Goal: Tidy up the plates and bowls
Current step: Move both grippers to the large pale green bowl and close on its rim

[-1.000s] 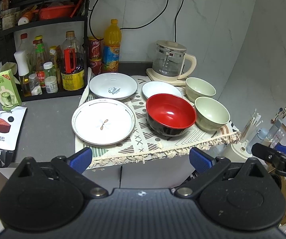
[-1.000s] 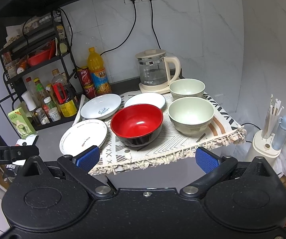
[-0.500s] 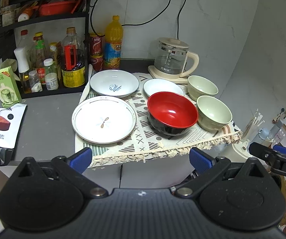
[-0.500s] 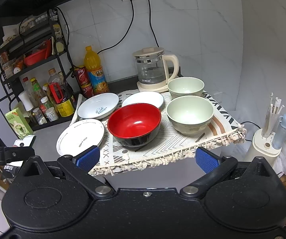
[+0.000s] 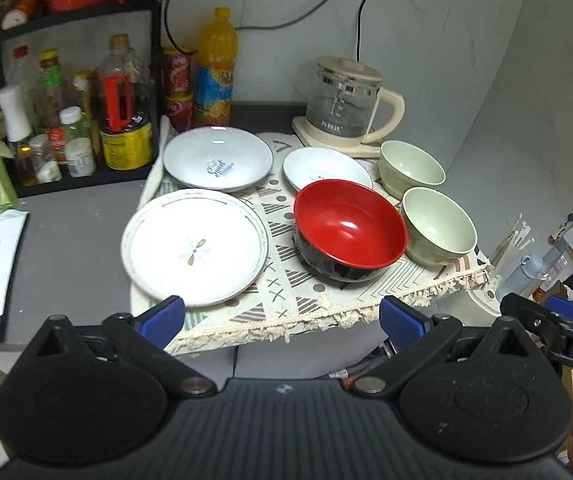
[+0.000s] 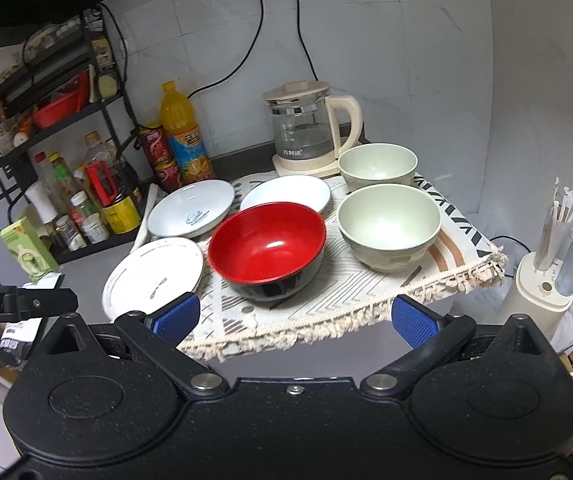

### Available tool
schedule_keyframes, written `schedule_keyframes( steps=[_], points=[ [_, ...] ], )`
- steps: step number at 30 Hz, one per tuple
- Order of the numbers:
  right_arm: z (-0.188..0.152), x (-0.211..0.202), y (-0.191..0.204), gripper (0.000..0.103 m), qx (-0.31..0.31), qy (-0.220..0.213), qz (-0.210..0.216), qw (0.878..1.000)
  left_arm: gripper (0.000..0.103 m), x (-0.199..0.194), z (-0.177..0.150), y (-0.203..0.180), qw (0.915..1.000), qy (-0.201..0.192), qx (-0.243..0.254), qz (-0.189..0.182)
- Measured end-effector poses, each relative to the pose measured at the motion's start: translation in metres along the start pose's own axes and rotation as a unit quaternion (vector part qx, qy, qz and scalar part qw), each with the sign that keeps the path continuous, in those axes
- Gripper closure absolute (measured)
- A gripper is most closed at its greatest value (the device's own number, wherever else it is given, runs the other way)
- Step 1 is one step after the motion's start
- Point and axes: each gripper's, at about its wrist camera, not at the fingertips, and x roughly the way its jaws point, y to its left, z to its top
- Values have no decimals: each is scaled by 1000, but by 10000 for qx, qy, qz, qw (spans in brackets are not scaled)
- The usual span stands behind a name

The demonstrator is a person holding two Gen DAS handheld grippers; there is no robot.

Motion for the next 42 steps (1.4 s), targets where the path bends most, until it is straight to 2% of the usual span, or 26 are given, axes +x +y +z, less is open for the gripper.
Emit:
schedule_keyframes(
  steps=[4,7,12,15,20,24,31,42],
  points=[
    [13,15,-4,0,149,18,-138,9998,1,20,18,-5,9997,-51,175,-136],
    [22,28,-7,0,249,64,-174,9995,1,36,31,-8,9993,29,179,-335],
    [35,48,-10,0,462,86,-255,9986,1,66,54,-14,9975,200,459,-506],
    [40,59,-10,0,544,108,-339,9979,1,84,65,-16,9959,298,512,-677],
    [50,75,-12,0,688,51,-562,9960,1,107,81,-26,9903,367,885,-1005],
    [55,84,-15,0,894,19,-710,9935,1,118,92,-31,9864,415,1037,-1210],
    [59,96,-12,0,891,-15,-921,9917,1,130,104,-44,9792,321,1320,-1506],
    [62,111,-29,0,1199,106,-993,9878,1,149,110,-65,9727,346,1569,-1675]
  ],
)
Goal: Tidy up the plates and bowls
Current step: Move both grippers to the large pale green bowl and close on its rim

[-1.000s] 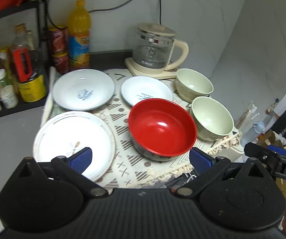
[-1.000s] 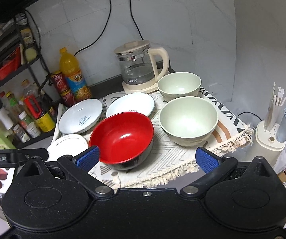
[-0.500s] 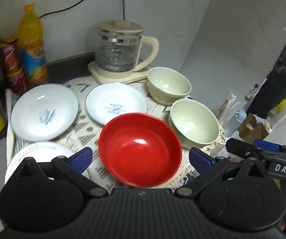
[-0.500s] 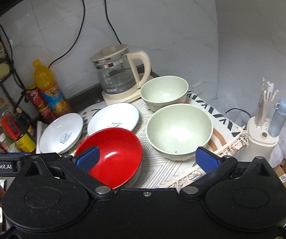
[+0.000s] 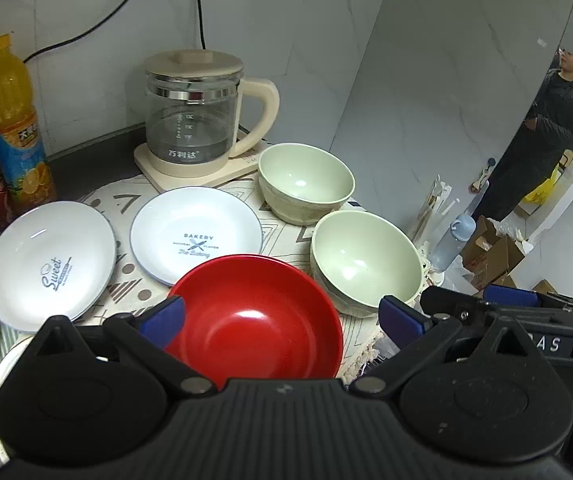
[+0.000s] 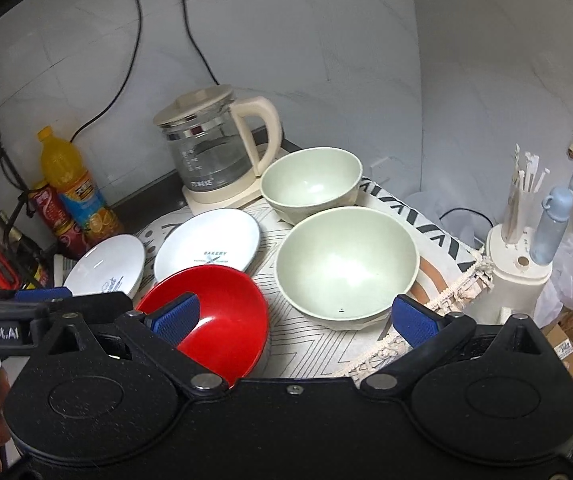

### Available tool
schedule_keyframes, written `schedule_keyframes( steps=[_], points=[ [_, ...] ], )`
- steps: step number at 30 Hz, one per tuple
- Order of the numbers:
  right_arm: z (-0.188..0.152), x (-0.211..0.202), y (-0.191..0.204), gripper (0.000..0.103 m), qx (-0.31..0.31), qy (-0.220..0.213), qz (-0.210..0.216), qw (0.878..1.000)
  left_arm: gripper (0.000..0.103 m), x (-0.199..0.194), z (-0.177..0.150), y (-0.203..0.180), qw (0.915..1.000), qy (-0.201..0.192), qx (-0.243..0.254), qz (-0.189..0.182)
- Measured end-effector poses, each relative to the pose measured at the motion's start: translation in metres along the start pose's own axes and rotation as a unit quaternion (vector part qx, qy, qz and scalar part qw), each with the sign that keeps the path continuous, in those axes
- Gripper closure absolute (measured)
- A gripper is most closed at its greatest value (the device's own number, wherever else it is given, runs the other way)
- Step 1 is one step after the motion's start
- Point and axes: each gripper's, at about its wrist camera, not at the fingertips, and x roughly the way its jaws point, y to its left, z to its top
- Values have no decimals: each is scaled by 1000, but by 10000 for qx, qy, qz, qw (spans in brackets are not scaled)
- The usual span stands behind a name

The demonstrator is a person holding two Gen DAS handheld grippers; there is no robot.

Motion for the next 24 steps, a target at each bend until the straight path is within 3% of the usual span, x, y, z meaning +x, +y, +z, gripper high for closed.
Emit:
schedule_keyframes(
  steps=[15,24],
  points=[
    [18,40,-57,0,160,225,-209,9994,3,65,37,-32,9995,248,86,154],
    [24,73,-85,0,308,562,86,9979,9,105,54,-46,9987,390,86,314]
  ],
)
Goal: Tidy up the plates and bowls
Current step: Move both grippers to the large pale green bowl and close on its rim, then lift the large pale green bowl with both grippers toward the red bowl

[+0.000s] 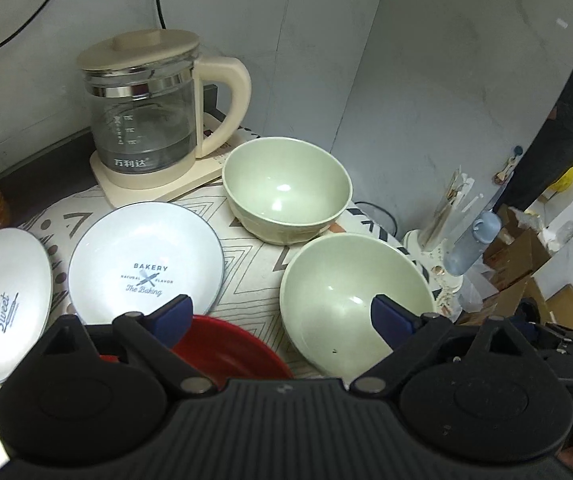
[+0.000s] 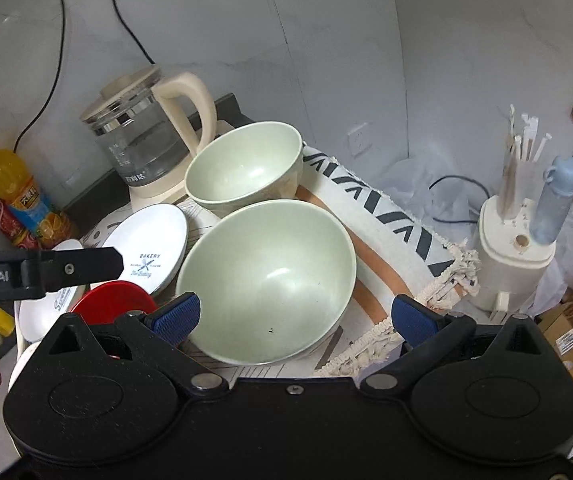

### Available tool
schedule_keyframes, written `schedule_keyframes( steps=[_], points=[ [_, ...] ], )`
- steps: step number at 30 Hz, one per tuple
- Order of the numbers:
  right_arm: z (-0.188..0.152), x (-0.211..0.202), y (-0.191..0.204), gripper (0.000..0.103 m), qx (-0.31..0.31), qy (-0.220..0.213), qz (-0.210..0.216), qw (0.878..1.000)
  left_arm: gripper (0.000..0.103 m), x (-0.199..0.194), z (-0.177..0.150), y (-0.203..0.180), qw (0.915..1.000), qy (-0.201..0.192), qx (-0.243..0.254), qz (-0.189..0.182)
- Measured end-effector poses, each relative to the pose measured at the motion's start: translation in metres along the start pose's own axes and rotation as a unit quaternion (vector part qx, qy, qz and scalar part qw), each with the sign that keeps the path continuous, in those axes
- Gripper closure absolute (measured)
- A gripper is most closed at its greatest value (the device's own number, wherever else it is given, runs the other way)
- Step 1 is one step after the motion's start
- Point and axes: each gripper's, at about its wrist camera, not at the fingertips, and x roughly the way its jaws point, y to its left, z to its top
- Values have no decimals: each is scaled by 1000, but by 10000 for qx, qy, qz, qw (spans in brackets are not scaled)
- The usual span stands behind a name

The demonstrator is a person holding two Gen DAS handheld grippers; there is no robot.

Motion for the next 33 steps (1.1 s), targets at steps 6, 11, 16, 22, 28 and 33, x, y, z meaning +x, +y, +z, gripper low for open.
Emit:
schedule_keyframes(
  steps=[6,11,16,22,28,33],
  points=[
    [6,15,-17,0,92,118,73,9999,29,26,6,-9,9997,222,23,68],
    [11,30,-28,2,142,340,171,9992,42,49,9,-12,9990,436,-49,62],
    [14,46,-34,25,145,581,273,9978,51,70,9,-15,9978,646,-123,118],
    [16,62,-42,64,257,834,380,9955,64,91,8,-15,9962,835,-186,175],
    [16,72,-48,77,329,988,506,9933,81,103,5,-16,9947,941,-255,320],
    [18,78,-49,85,253,1034,485,9931,88,110,4,-13,9931,1024,-394,420]
  ],
)
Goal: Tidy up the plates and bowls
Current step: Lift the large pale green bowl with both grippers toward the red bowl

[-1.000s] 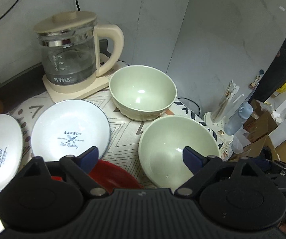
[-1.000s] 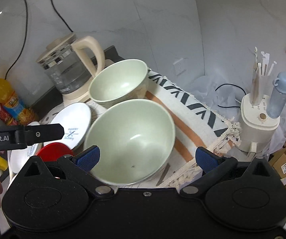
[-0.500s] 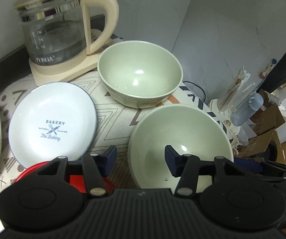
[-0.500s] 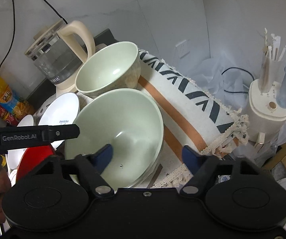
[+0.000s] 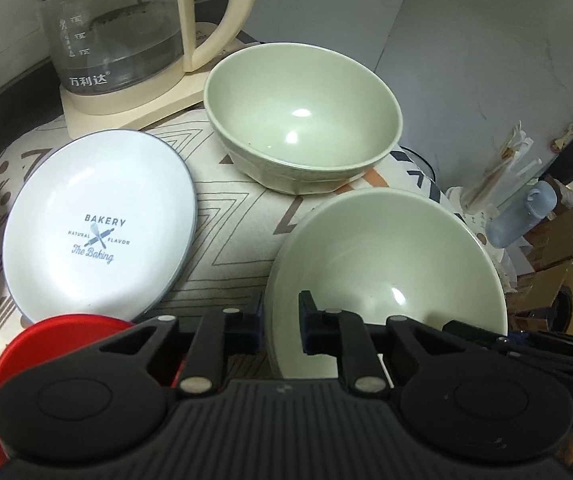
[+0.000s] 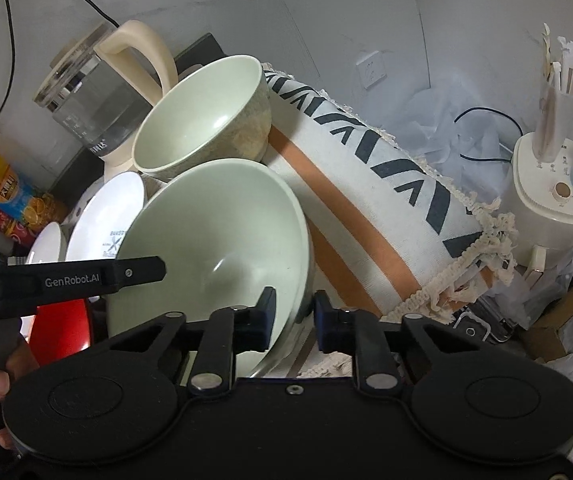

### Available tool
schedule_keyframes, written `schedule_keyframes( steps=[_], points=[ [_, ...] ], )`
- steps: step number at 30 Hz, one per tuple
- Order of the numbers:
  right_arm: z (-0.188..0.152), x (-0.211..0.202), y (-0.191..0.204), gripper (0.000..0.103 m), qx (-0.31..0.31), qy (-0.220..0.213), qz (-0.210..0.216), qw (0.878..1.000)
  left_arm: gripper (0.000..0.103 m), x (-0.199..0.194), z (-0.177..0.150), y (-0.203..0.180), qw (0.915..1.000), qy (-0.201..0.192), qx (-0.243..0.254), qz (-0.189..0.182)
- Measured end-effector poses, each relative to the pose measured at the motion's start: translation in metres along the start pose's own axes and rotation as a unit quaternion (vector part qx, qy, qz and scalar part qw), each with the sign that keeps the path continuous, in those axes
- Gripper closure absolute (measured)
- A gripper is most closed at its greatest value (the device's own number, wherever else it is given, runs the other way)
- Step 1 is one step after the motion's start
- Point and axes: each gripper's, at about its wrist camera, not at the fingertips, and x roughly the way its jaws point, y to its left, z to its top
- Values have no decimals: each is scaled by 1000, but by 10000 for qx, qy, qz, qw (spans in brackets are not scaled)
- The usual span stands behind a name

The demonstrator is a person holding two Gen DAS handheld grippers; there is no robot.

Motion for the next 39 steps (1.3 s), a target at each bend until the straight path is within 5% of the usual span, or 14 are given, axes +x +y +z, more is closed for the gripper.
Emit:
schedule_keyframes(
  steps=[24,39],
  points=[
    [34,-27,22,85,-457,-446,250,9976,90,-44,17,15,9982,-383,-450,78],
    [48,-35,72,85,-1222,-572,845,9873,90,-98,7,59,9880,-822,-1226,447]
  ],
)
